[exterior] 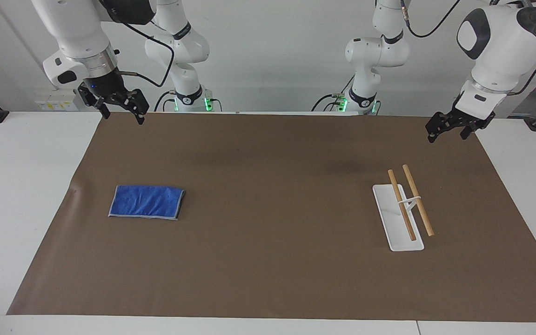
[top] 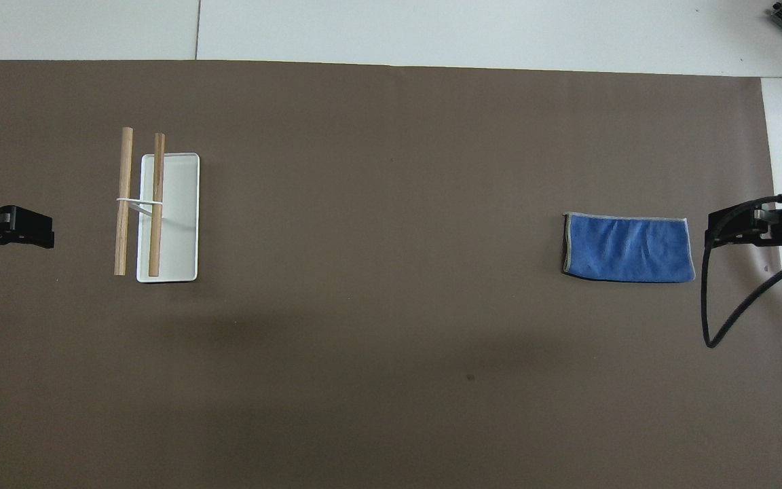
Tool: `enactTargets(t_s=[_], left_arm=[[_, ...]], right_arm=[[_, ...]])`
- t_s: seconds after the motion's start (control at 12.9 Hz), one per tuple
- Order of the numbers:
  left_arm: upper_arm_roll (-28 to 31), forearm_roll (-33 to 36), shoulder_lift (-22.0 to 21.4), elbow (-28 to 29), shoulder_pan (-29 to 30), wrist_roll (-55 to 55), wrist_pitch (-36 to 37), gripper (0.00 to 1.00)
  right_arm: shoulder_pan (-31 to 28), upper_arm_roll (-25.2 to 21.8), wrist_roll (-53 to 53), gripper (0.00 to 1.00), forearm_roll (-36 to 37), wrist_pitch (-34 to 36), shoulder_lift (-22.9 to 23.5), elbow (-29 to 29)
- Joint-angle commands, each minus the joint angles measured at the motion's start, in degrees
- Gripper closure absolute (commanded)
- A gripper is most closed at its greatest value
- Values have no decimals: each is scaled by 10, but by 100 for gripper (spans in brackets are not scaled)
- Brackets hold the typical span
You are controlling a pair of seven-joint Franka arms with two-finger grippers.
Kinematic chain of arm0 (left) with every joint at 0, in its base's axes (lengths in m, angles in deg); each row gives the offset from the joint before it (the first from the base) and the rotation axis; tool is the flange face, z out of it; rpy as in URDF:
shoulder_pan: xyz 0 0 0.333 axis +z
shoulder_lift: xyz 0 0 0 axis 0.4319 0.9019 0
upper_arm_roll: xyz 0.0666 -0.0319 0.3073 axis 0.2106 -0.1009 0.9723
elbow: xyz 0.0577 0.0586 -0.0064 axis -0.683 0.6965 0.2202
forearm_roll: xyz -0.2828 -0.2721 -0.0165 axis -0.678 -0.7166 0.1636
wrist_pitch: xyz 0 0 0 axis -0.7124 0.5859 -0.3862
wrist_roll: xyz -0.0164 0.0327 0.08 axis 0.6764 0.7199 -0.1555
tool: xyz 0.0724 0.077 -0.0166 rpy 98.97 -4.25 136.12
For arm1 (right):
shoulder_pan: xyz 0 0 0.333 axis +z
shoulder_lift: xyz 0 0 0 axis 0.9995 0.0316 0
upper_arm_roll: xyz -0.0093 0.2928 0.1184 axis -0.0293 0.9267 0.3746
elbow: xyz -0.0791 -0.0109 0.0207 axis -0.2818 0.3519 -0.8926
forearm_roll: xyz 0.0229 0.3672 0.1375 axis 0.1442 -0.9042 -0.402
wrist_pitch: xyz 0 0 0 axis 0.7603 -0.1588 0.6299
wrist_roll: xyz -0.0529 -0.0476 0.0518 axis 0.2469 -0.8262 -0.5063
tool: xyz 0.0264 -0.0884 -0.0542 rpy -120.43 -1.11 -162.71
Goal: Right arm passes towel to left arm to hang
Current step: 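Move the right gripper down toward the blue towel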
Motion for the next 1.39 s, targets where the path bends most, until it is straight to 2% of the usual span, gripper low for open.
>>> enactTargets(t_s=[0.0, 0.54, 1.0, 1.31], left_arm=[[0, 4, -9, 7, 0, 2, -2, 0], [0, 4, -9, 7, 0, 2, -2, 0], [0, 4, -9, 7, 0, 2, -2, 0], [0, 4, -9, 7, 0, 2, -2, 0]], right_arm=[[-12, 6, -15, 0, -12, 0, 0, -1], [-21, 1, -19, 0, -12, -13, 0, -4], [-64, 0, -88, 0, -12, -99, -8, -84], [-72, 0, -101, 0, -13, -206, -3, -172]])
